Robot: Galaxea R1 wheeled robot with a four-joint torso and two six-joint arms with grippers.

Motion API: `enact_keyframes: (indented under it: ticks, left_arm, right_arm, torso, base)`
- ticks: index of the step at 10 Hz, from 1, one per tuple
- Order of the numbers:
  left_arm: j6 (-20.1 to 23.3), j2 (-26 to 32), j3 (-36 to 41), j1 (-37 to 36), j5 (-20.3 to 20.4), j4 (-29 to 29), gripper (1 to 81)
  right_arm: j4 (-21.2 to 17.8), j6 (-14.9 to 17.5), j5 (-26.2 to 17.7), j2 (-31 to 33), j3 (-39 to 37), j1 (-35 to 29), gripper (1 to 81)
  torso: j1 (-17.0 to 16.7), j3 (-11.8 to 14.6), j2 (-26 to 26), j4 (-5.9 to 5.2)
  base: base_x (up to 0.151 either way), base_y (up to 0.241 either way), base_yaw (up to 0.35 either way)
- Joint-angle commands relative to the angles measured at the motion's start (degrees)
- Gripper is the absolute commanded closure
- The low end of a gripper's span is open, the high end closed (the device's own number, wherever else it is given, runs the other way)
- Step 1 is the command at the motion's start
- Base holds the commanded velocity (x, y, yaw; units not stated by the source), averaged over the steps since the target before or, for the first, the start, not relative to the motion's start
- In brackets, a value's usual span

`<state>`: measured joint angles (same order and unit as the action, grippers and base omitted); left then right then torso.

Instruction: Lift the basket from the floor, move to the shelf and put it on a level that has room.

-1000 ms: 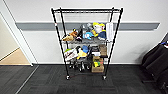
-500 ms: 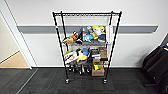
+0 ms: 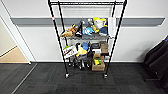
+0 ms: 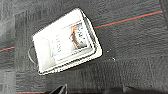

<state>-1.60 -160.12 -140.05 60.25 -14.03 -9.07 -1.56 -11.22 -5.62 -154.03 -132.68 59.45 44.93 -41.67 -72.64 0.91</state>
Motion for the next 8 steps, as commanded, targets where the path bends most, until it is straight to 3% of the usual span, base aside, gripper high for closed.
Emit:
enact_keyframes:
  ticks: [1,4,5,8]
  left_arm:
    - [-0.1,0.8,0.0,-6.0,-5.0,-0.9,1.0]
    - [-0.2,-0.6,-0.2,-7.3,-5.1,-0.9,1.0]
    - [-1.3,-1.0,-1.1,-7.6,-5.0,-1.0,1.0]
    - [-3.1,-3.1,-5.1,-8.5,-5.0,-2.1,1.0]
  right_arm:
    - [-1.1,0.0,-2.6,1.4,0.2,-6.4,1.0]
    - [-1.6,0.0,-4.0,1.1,0.0,-9.5,1.0]
    - [-1.4,0.0,-4.8,0.6,-0.3,-10.2,1.0]
    - [-0.6,0.7,-9.7,-0.3,-1.2,-13.6,1.0]
  torso:
    - [3.6,-5.2,-5.5,0.00]
    - [7.3,-10.7,-11.5,0.00]
    - [8.5,-7.0,-13.2,0.00]
    - [11.5,-9.0,-17.9,0.00]
  base:
    - [0.000,0.000,0.000]
    - [0.000,0.000,0.000]
    - [0.000,0.000,0.000]
    - [0.000,0.000,0.000]
